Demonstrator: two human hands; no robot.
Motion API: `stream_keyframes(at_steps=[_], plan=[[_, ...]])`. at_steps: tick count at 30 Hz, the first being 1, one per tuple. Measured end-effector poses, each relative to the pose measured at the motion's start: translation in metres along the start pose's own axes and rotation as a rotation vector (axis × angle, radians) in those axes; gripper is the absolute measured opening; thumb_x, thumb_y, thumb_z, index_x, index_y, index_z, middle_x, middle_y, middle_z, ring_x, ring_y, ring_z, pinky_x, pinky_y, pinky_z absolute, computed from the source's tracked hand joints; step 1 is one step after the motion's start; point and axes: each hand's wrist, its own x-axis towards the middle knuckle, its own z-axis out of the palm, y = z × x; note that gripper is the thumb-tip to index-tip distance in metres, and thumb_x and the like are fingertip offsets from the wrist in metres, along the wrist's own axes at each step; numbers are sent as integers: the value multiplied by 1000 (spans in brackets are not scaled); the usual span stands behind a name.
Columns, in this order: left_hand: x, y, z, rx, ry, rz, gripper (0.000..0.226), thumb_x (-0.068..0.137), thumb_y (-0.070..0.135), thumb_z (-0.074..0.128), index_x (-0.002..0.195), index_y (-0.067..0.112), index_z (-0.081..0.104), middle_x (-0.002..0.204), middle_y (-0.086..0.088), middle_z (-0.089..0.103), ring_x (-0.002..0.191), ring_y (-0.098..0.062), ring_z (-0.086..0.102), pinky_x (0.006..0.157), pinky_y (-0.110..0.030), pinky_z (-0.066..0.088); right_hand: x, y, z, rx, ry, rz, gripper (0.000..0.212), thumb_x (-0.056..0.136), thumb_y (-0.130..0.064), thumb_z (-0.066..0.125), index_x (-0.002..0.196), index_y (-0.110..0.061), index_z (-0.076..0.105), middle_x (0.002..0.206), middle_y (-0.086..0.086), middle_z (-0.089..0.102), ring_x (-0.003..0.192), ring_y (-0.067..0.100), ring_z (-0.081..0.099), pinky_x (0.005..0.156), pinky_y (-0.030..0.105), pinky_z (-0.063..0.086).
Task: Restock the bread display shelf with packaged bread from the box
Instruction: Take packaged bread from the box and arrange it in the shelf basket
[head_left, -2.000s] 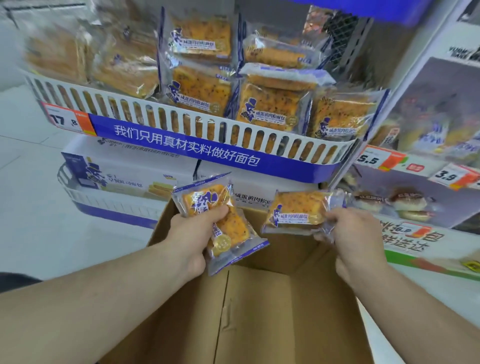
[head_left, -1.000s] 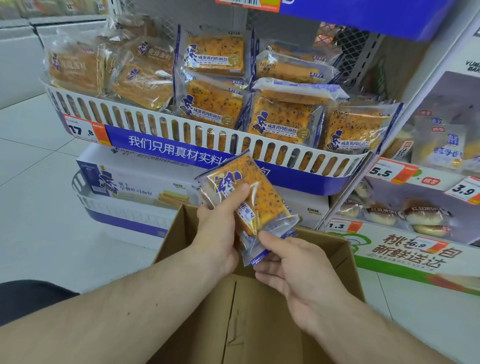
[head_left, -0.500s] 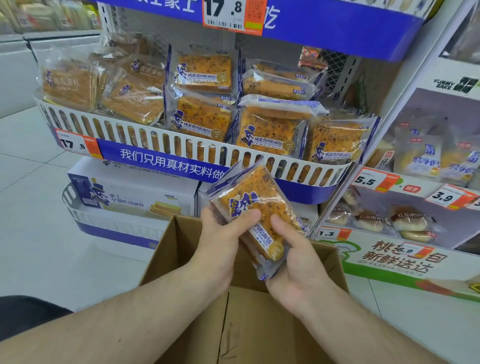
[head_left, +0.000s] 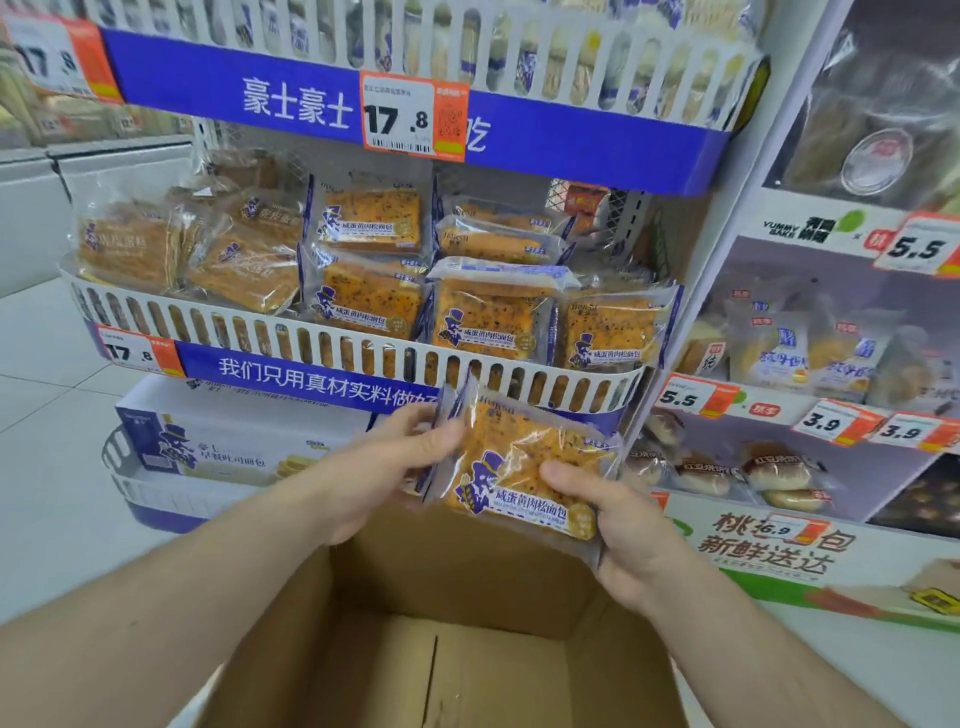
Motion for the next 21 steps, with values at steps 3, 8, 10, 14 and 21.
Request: stream_keyframes(at_steps=[3,8,10,14,21], plan=[[12,29,19,183,-13,-22,107,53,63,78,143,27,33,119,6,61,108,-16,62,99,-41,50,-1,-23,-16,-45,-4,-68,69,54,-17,81,120,-5,65,101,18,76,83,30,76,60,36,63],[50,85,44,165,25,5,77,74,49,81,133,20,42,109,2,65,93,-14,64,91,-37,51,11,-78,-44,-99,45,-154,56,57,-24,80,107,0,71,95,19,76,76,29,74,72,45,62],[65,109,55,140,12,28,54,81,40,77,121,20,46,102,2,71,91,-15,69,89,-37,53,18,-104,-53,-107,65,-201,55,57,-23,80,106,-2,69,92,18,77,72,27,75,68,43,63],[93,156,69,165,-3,102,41,84,27,76,118,17,54,84,2,76,72,-10,74,65,-28,57,36,-152,-70,-156,83,-346,72,51,-20,85,117,1,65,95,20,76,77,29,76,63,38,62],[127,193,79,229,-47,190,40,81,32,79,111,19,56,84,0,78,82,-17,74,85,-40,57,57,-197,-95,-185,10,-488,38,58,-12,77,94,-3,68,74,12,75,62,22,74,52,30,58]])
